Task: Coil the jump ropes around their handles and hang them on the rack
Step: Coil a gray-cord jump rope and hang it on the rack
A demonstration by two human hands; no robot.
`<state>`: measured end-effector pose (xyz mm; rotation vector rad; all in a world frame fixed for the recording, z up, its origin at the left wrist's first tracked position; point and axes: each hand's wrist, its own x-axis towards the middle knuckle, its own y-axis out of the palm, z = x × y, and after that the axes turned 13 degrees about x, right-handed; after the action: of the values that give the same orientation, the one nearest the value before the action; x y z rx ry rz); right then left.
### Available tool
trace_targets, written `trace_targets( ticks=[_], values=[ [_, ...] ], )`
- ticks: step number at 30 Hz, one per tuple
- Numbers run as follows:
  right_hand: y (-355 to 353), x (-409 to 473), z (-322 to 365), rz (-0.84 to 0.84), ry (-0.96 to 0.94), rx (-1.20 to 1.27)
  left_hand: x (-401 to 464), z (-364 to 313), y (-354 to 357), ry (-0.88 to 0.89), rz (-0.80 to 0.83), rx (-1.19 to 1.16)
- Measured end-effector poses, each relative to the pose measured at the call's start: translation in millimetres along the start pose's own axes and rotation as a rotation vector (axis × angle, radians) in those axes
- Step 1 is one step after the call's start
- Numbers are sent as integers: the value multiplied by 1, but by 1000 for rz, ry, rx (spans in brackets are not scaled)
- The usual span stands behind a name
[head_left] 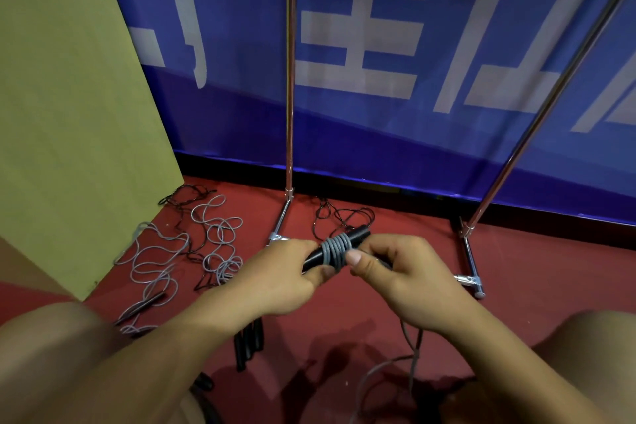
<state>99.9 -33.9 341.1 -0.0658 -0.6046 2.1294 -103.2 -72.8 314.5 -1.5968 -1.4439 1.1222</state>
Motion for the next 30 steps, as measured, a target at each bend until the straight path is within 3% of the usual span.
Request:
trace_targets(
  ticks=[8, 16, 25, 30],
  values=[
    [-4, 8, -5, -184, -6, -72, -12, -14, -5, 258, -21, 92],
    [-19, 10, -9, -281, -34, -234, -12, -11, -4, 339, -42, 47],
    [-20, 13, -5, -342, 21, -88, -16, -17, -12, 319, 60, -107],
    [-23, 14, -8, -293, 83, 64, -23, -19, -17, 331, 145, -225]
  ],
)
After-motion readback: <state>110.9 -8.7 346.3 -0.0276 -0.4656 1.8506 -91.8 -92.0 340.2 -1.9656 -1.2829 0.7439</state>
